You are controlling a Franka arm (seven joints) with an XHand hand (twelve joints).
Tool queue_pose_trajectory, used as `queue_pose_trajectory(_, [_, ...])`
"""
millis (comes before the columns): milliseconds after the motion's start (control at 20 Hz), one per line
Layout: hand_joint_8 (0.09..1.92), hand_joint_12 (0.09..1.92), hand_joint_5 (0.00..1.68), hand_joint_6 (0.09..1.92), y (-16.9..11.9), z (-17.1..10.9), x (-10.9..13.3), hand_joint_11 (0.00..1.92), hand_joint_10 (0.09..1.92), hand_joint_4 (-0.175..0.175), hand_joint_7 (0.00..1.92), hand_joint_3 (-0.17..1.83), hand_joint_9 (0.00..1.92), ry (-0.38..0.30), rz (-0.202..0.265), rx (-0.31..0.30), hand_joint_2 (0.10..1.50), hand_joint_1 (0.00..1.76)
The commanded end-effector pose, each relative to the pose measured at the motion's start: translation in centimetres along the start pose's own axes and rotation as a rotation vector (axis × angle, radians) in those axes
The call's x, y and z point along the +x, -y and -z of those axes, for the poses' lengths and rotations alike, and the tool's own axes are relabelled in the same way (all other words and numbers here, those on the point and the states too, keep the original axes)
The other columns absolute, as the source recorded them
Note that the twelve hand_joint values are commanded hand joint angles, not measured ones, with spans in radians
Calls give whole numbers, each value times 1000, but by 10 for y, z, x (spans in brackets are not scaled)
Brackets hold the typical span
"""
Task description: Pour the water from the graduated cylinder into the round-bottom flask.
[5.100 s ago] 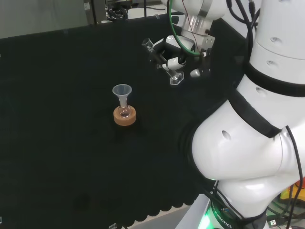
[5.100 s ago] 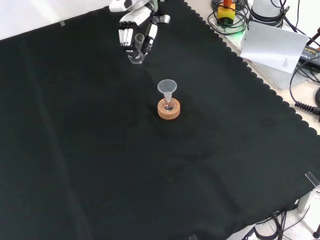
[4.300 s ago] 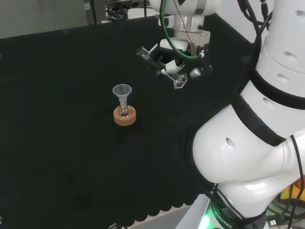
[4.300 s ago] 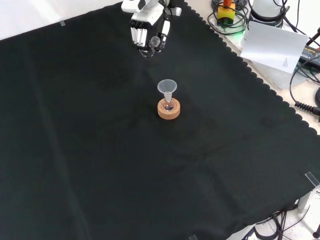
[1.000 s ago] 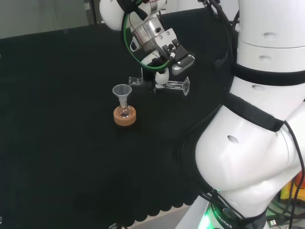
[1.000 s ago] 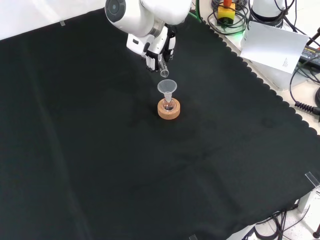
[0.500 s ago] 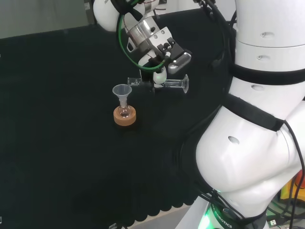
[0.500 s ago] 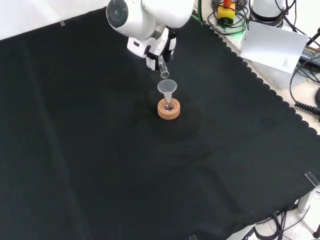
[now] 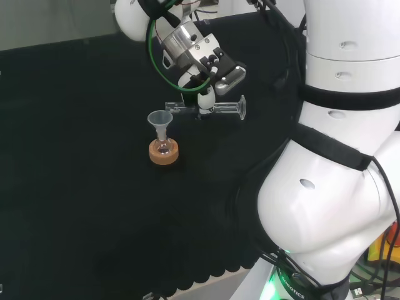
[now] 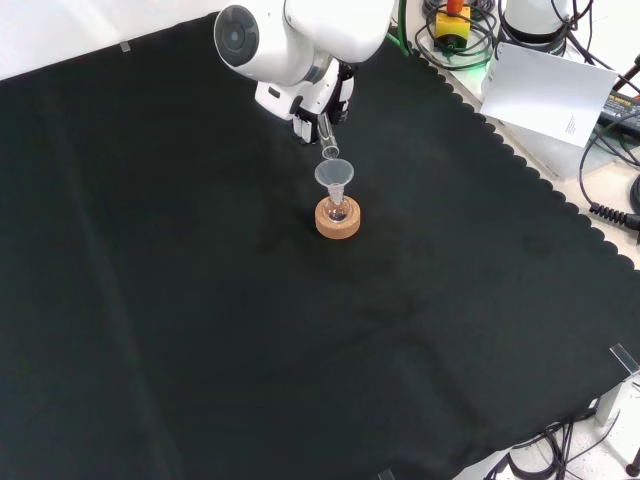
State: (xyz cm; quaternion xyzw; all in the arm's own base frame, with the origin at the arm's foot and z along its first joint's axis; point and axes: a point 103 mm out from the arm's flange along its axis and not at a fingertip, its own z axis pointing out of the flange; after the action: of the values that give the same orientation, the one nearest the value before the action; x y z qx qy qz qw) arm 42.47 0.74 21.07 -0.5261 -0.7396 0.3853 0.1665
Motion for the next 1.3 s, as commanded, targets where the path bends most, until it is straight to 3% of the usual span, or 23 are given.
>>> queue_pose_trajectory(50, [1186, 740, 967, 831, 0, 1, 2, 1191, 224, -77, 893, -5, 1364, 13, -11, 19, 1157, 1355])
queue_pose_trajectory(1300, [1191, 740, 963, 836, 4, 10, 7, 1190, 223, -75, 890, -4, 1362, 77, -36, 66, 1159, 1354])
